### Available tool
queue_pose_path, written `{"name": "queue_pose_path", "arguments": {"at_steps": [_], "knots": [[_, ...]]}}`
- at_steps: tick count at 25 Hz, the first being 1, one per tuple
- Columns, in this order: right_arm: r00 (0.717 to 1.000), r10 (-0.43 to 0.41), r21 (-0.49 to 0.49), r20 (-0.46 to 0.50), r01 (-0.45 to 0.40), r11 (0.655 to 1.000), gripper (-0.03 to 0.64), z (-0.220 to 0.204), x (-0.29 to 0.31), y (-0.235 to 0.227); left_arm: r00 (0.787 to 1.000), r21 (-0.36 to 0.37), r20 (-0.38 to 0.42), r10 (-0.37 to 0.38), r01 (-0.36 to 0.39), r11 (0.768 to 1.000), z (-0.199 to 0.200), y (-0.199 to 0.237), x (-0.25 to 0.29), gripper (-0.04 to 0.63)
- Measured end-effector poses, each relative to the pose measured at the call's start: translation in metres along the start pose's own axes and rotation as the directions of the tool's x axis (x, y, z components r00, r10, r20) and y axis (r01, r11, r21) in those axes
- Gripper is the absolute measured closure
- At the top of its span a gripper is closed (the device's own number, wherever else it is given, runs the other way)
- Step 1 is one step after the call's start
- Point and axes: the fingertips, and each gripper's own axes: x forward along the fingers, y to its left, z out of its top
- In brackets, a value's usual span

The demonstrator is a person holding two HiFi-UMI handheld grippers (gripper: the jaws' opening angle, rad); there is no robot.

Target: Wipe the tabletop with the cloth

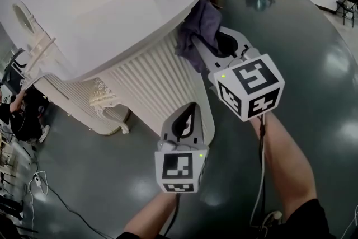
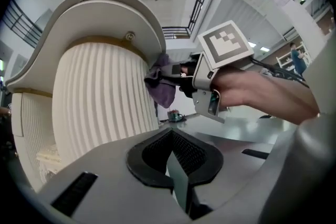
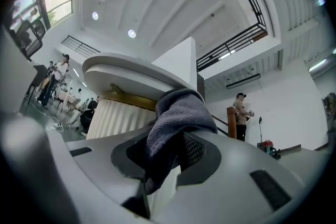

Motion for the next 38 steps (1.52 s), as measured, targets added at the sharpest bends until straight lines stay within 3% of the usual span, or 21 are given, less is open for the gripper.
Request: {"name": "queue_pose_path", "arguments": {"at_steps": [5,9,13,16,22,27,32,35,38], "knots": [[0.994,0.092,0.174,0.06,-0.101,0.98,0.535,-0.005,0.002,0.001,0.999,0.029,0.035,0.006,-0.007,1.0,0.009,-0.003,-0.008,0.588],[0.975,0.175,0.326,0.138,-0.211,0.921,0.535,-0.002,0.01,0.005,0.998,-0.028,0.058,-0.014,0.016,0.999,0.017,0.003,-0.01,0.588],[0.985,0.155,0.253,0.072,-0.168,0.953,0.535,-0.024,0.015,0.012,0.997,-0.013,0.077,0.01,-0.009,1.0,0.014,0.008,-0.008,0.588],[0.987,0.156,0.295,0.048,-0.164,0.942,0.535,-0.046,0.008,0.016,0.999,-0.016,0.037,-0.038,0.039,0.999,-0.002,0.005,-0.008,0.588],[0.99,0.139,0.337,0.033,-0.142,0.931,0.535,-0.079,-0.002,0.018,0.996,0.088,-0.069,-0.051,0.057,0.994,-0.048,0.01,-0.027,0.588],[0.993,0.111,0.328,0.037,-0.117,0.938,0.535,-0.102,-0.008,0.025,0.993,-0.045,-0.105,-0.059,0.055,0.998,-0.08,0.019,-0.039,0.588],[0.997,0.061,0.325,0.043,-0.072,0.943,0.535,-0.12,-0.015,0.027,0.998,-0.008,-0.056,-0.023,0.022,1.0,-0.091,0.018,-0.04,0.588],[0.998,0.022,0.329,0.051,-0.037,0.944,0.535,-0.136,-0.021,0.032,0.998,-0.032,-0.065,-0.001,-0.001,0.999,-0.11,0.019,-0.04,0.588],[0.998,-0.013,0.306,0.056,-0.005,0.952,0.535,-0.156,-0.031,0.041,0.994,-0.075,-0.106,-0.025,0.017,0.997,-0.134,0.016,-0.039,0.588]]}}
